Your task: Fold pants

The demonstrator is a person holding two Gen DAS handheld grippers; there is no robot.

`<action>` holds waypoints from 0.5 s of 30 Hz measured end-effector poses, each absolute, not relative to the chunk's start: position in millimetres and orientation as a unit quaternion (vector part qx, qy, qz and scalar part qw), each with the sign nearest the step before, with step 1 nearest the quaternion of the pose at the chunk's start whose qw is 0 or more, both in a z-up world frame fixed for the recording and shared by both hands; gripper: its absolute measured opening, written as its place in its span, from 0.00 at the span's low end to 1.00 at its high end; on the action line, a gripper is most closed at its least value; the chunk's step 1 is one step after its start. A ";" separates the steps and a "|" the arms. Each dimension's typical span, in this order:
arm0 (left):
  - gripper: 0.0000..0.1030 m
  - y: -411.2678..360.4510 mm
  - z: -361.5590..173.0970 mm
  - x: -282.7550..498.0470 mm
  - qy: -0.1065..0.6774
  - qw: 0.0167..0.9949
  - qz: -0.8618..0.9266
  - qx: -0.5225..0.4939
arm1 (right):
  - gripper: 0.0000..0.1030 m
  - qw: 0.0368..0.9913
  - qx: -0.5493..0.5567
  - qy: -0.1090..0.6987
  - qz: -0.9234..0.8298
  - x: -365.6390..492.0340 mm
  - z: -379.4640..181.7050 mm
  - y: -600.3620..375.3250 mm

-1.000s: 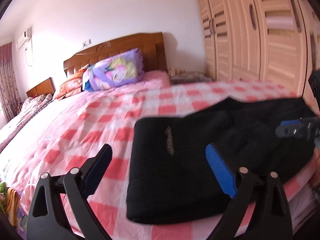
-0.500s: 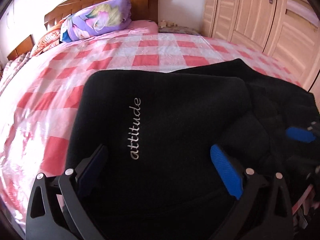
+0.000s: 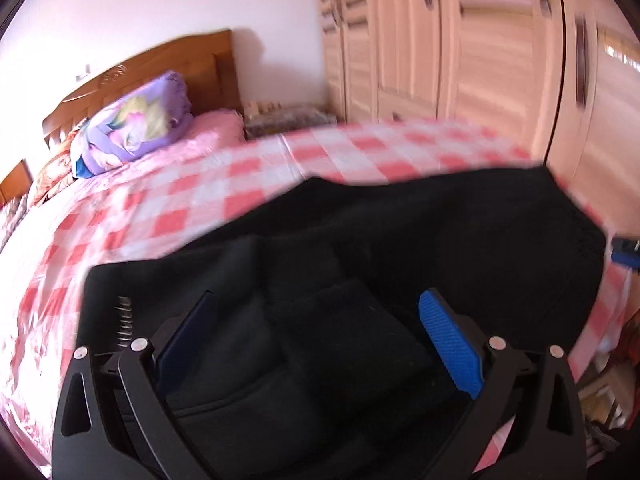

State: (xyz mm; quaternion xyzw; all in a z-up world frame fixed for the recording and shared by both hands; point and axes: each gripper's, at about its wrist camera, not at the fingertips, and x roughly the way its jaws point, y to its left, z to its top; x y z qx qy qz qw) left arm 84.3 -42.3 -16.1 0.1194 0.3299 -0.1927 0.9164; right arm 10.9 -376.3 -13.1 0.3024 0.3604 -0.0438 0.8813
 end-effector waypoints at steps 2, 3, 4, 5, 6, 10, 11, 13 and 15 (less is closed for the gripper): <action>0.98 -48.9 -37.0 93.6 0.368 0.902 -0.186 0.129 | 0.79 0.866 0.322 0.380 -0.045 23.1 -23.4 -384.9; 0.98 -49.9 -48.0 97.8 0.389 0.893 -0.185 0.133 | 0.80 0.856 0.330 0.396 -0.049 29.6 -30.1 -389.3; 0.99 -47.5 -53.0 97.4 0.390 0.892 -0.186 0.130 | 0.82 0.860 0.326 0.388 -0.051 31.1 -28.8 -390.4; 0.99 -44.5 -55.1 96.7 0.381 0.896 -0.192 0.120 | 0.82 0.861 0.319 0.394 -0.051 35.9 -27.8 -388.5; 0.99 -43.8 -55.7 96.8 0.382 0.896 -0.195 0.118 | 0.82 0.861 0.315 0.396 -0.050 37.2 -28.5 -387.5; 0.99 -47.6 -57.2 98.9 0.391 0.893 -0.190 0.119 | 0.90 0.864 0.316 0.387 -0.058 54.4 -29.8 -386.2; 0.99 -47.8 -57.9 99.2 0.392 0.892 -0.190 0.120 | 0.91 0.865 0.313 0.388 -0.063 56.6 -29.5 -384.3; 0.99 -48.5 -57.1 97.9 0.392 0.892 -0.191 0.121 | 0.86 0.874 0.284 0.387 -0.073 59.7 -29.6 -376.3; 0.99 -48.7 -57.6 98.5 0.391 0.892 -0.191 0.120 | 0.60 0.884 0.255 0.379 -0.095 53.5 -29.4 -372.7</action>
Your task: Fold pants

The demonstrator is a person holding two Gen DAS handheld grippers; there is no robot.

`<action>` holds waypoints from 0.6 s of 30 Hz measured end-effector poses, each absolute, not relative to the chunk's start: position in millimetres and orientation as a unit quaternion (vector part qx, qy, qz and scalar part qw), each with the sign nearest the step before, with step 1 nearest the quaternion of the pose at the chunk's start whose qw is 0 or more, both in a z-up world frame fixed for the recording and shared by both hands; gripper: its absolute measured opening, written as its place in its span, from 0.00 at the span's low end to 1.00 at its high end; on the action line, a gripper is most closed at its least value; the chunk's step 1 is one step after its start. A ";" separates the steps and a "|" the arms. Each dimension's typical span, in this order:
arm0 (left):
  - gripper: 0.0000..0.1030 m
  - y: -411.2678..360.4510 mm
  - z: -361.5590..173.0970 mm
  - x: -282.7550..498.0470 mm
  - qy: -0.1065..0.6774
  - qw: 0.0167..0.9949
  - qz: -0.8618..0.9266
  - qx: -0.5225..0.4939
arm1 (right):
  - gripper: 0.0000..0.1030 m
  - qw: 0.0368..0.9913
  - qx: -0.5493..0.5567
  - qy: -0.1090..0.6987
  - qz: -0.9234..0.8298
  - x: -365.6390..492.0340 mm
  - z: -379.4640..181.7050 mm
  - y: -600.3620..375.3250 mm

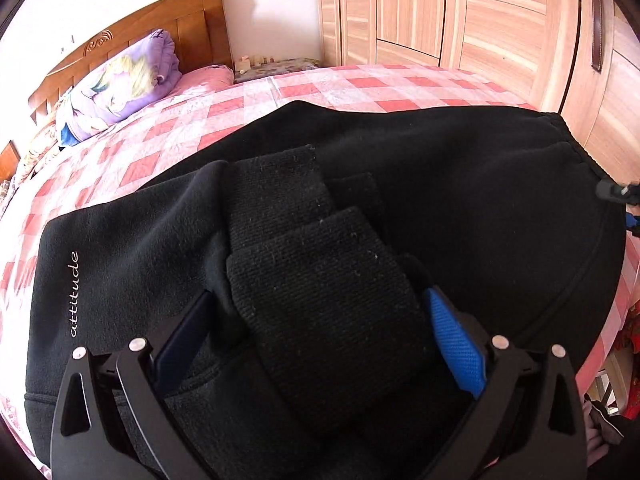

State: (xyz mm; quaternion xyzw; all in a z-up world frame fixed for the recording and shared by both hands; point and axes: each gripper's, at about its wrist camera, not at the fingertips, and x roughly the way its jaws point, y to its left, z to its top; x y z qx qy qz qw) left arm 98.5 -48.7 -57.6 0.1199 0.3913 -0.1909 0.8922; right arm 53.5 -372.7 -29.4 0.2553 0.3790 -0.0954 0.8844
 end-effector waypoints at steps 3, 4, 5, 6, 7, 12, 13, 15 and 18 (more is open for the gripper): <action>0.99 -48.5 -57.2 99.4 0.392 0.892 -0.191 0.118 | 0.43 0.890 0.291 0.342 -0.076 39.4 -33.6 -382.9; 0.99 -48.1 -57.2 100.4 0.393 0.892 -0.191 0.118 | 0.35 0.895 0.302 0.322 -0.068 34.1 -31.9 -384.9; 0.99 -47.7 -57.0 100.3 0.394 0.892 -0.192 0.117 | 0.31 0.899 0.317 0.296 -0.058 27.8 -28.3 -386.0; 0.99 -47.7 -56.9 100.4 0.394 0.891 -0.192 0.116 | 0.29 0.900 0.324 0.285 -0.055 25.0 -24.0 -384.2; 0.99 -47.3 -56.8 100.5 0.395 0.891 -0.192 0.116 | 0.28 0.904 0.327 0.272 -0.053 23.1 -18.3 -381.0; 0.96 -21.1 -36.6 97.9 0.394 0.887 -0.234 0.056 | 0.27 0.941 0.270 0.203 -0.024 37.5 44.7 -333.3; 0.96 -3.5 -25.3 96.4 0.382 0.890 -0.249 0.017 | 0.27 0.952 0.235 0.195 -0.008 46.3 63.1 -311.4; 0.96 42.2 -1.9 97.6 0.360 0.904 -0.227 -0.048 | 0.27 0.969 0.165 0.181 0.018 62.8 91.8 -265.8; 0.96 106.0 20.9 98.3 0.335 0.921 -0.180 -0.087 | 0.27 0.980 0.062 0.174 0.076 92.7 118.8 -174.7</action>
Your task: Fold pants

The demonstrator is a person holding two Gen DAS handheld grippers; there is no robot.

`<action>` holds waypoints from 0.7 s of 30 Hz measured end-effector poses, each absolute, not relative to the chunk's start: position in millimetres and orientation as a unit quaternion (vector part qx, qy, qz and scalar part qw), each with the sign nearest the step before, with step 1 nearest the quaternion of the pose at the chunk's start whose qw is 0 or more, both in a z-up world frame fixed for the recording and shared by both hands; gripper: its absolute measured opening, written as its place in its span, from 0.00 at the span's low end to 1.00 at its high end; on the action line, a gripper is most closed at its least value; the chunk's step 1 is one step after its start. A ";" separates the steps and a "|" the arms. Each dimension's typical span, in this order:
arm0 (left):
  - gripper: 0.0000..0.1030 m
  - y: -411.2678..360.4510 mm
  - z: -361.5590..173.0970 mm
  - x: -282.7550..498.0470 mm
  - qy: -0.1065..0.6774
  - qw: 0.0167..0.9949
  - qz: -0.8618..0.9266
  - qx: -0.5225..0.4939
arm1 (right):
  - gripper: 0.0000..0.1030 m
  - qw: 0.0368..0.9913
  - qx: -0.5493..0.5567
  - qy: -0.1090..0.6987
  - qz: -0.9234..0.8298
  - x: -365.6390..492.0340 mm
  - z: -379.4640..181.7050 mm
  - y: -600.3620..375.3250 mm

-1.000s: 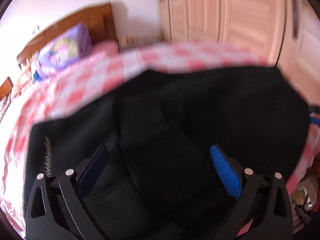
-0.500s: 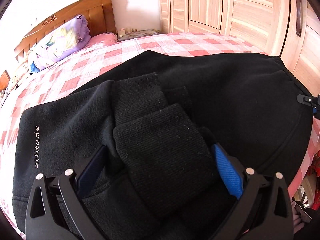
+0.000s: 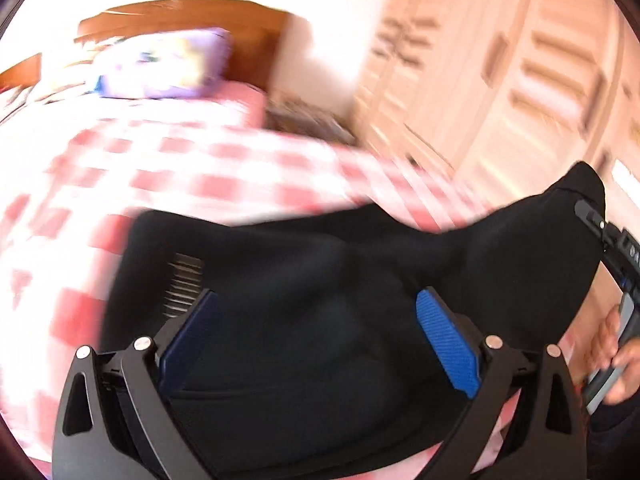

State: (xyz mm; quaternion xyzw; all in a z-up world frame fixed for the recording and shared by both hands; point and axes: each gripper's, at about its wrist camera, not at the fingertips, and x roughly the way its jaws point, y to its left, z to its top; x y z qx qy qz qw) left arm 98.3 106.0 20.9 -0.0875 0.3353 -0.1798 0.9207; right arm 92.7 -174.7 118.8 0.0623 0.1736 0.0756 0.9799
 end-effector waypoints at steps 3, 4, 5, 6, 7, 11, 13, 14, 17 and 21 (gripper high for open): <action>0.96 154.5 27.6 93.4 0.326 0.931 -0.131 -0.101 | 0.27 0.973 -0.062 0.178 0.136 102.9 114.7 -68.7; 0.96 171.0 26.6 91.3 0.326 0.931 -0.118 -0.112 | 0.29 0.964 -0.107 0.187 0.153 103.7 105.9 -35.9; 0.96 191.1 23.5 88.9 0.327 0.931 -0.102 -0.127 | 0.34 0.947 -0.170 0.206 0.178 104.5 86.5 8.1; 0.96 205.3 20.3 88.2 0.330 0.930 -0.091 -0.137 | 0.43 0.932 -0.207 0.221 0.200 103.4 71.7 33.2; 0.96 221.6 13.1 87.5 0.337 0.926 -0.076 -0.149 | 0.71 0.909 -0.249 0.243 0.231 101.4 48.8 59.9; 0.96 252.6 -9.7 85.6 0.364 0.912 -0.067 -0.175 | 0.81 0.882 -0.261 0.261 0.294 75.6 7.5 69.1; 0.96 257.2 -14.3 79.7 0.365 0.911 -0.074 -0.178 | 0.81 0.892 -0.217 0.248 0.311 65.4 19.1 33.3; 0.96 257.1 -13.4 76.0 0.360 0.911 -0.085 -0.184 | 0.81 0.901 -0.194 0.240 0.306 60.8 26.9 9.6; 0.96 241.5 -2.2 68.1 0.335 0.907 -0.153 -0.203 | 0.82 0.924 -0.136 0.245 0.258 57.3 37.2 -50.9; 0.96 194.0 4.1 96.8 0.372 0.887 -0.215 -0.169 | 0.82 0.945 -0.043 0.272 0.176 69.8 36.4 -126.1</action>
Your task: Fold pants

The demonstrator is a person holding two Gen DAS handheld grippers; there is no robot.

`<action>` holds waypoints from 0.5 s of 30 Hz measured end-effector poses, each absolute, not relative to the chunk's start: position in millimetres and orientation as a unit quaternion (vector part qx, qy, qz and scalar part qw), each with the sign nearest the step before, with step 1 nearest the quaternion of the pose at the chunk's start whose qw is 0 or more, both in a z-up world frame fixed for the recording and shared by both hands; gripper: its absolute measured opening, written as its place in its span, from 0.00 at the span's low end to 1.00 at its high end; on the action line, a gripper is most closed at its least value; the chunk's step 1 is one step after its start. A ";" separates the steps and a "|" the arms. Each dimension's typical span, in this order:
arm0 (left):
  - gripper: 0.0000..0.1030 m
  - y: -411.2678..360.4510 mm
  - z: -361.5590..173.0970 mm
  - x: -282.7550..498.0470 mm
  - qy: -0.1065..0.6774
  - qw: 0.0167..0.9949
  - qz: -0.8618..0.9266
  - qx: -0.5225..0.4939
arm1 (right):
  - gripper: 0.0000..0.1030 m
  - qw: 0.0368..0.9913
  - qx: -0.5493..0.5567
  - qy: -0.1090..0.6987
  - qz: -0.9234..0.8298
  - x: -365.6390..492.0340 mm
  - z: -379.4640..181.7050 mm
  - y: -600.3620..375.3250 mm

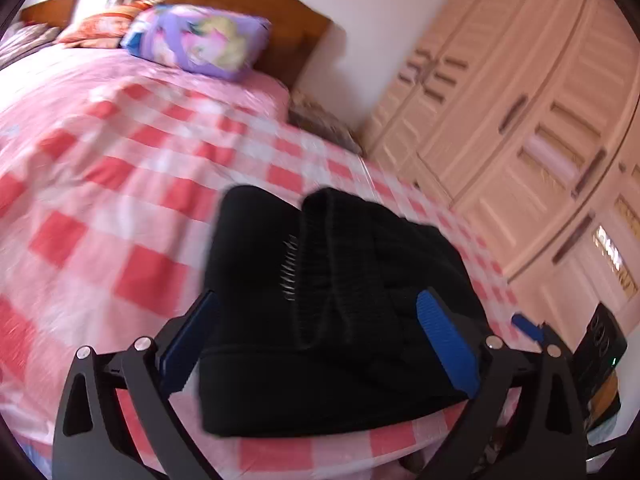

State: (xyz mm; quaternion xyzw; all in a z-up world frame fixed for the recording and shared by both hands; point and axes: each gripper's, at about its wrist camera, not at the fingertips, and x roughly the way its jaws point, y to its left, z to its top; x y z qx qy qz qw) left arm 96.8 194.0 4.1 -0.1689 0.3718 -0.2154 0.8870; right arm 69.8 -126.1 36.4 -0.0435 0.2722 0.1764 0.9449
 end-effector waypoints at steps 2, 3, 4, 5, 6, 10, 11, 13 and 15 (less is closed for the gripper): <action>0.96 167.7 -9.6 122.3 0.423 0.862 -0.239 -0.147 | 0.82 0.948 -0.010 0.274 0.163 68.3 36.1 -147.5; 0.96 158.1 -19.1 134.0 0.450 0.849 -0.239 -0.139 | 0.82 0.949 0.008 0.270 0.162 70.0 36.7 -155.7; 0.96 151.0 -25.4 142.0 0.471 0.840 -0.234 -0.131 | 0.82 0.950 0.019 0.268 0.162 71.4 36.9 -161.3; 0.96 142.4 -31.1 149.1 0.488 0.831 -0.239 -0.123 | 0.82 0.950 0.023 0.267 0.161 71.8 36.8 -163.1; 0.98 136.9 -31.2 151.2 0.493 0.823 -0.254 -0.123 | 0.82 0.951 0.024 0.266 0.159 73.5 36.4 -168.6; 0.96 121.1 -18.8 151.6 0.505 0.818 -0.257 -0.100 | 0.82 0.952 0.033 0.262 0.157 75.4 28.1 -170.9; 0.91 119.2 -16.6 149.0 0.502 0.822 -0.251 -0.093 | 0.82 0.952 0.038 0.261 0.157 73.0 27.1 -171.7; 0.72 118.8 -18.4 149.8 0.516 0.826 -0.215 -0.067 | 0.82 0.949 0.052 0.264 0.161 74.5 22.7 -173.7; 0.77 127.7 -26.7 155.0 0.530 0.813 -0.221 -0.097 | 0.83 0.946 0.058 0.271 0.166 76.6 19.5 -173.6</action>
